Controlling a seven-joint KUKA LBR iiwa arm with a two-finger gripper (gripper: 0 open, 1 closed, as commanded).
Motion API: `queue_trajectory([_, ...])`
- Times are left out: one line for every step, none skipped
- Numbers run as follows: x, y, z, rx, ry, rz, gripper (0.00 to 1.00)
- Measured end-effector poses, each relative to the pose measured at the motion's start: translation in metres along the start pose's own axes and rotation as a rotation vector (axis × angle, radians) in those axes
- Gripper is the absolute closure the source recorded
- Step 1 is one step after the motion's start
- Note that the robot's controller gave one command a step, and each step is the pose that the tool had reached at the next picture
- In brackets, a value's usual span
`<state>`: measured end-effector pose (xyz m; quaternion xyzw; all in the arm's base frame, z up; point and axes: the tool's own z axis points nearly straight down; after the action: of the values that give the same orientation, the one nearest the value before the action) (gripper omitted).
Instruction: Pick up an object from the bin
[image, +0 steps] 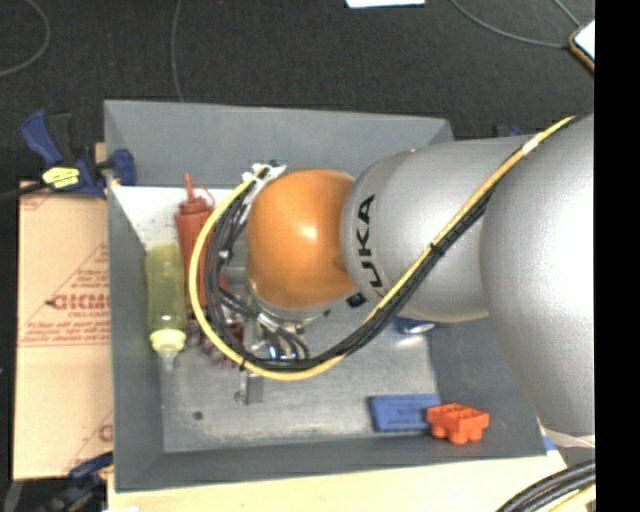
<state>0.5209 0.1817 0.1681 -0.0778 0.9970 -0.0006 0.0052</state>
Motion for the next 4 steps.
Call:
queue_trajectory([-0.02,-0.007,0.041,-0.004,0.001,0.132,0.0])
queue_trajectory([-0.003,-0.017,0.017,-0.002,-0.002,0.066,0.0])
queue_trajectory([-0.015,-0.04,0.059,-0.004,0.001,0.182,0.0])
queue_trajectory([-0.009,-0.041,0.059,-0.001,0.001,0.124,0.0])
